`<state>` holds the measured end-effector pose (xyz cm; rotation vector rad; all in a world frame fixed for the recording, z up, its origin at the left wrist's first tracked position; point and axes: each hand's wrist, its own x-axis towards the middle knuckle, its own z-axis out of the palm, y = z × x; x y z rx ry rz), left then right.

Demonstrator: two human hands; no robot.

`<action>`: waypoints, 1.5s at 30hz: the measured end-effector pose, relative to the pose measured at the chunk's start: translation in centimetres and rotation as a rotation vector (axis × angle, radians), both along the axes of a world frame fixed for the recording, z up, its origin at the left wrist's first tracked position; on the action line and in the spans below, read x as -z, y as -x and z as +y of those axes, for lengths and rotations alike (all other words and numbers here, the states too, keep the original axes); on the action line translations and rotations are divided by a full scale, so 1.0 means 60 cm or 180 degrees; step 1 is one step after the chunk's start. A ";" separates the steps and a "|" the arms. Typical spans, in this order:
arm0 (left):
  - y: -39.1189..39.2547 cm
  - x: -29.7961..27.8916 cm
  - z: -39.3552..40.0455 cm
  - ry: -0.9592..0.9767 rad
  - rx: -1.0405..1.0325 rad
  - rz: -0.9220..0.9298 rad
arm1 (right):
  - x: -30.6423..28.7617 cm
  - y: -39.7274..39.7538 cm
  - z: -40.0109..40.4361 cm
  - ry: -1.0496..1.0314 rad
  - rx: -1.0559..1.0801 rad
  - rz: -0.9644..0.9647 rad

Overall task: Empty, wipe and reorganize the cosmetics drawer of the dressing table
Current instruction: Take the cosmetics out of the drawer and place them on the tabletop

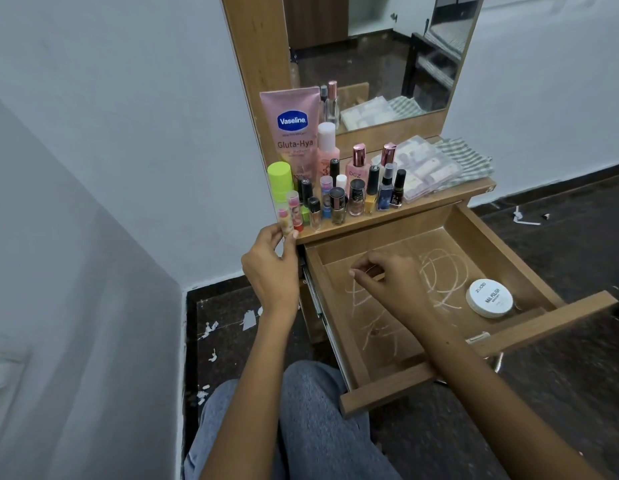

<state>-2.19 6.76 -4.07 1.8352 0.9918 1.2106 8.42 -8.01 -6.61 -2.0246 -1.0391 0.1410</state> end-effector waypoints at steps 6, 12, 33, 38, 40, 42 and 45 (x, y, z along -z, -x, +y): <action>-0.009 0.003 0.002 -0.0028 0.0025 -0.0017 | 0.005 -0.001 0.003 0.0052 -0.0048 0.0071; -0.010 0.009 0.001 0.0019 0.0099 -0.0043 | 0.004 -0.001 0.001 0.0073 -0.0020 0.0128; -0.050 0.072 -0.133 -0.2031 0.1749 0.1483 | -0.040 -0.137 -0.162 0.4401 0.0009 -0.1268; -0.049 0.068 -0.135 -0.2151 0.1767 0.1593 | -0.040 -0.137 -0.159 0.4252 -0.0143 -0.1403; -0.053 0.065 -0.138 -0.2229 0.1764 0.1630 | -0.055 -0.144 -0.158 0.3631 -0.0047 -0.1014; -0.063 0.060 -0.145 -0.2294 0.1735 0.1639 | -0.087 -0.156 -0.147 0.2844 0.0115 -0.0840; -0.086 0.046 -0.162 -0.2422 0.1711 0.1752 | -0.148 -0.183 -0.109 0.1630 0.0547 -0.0966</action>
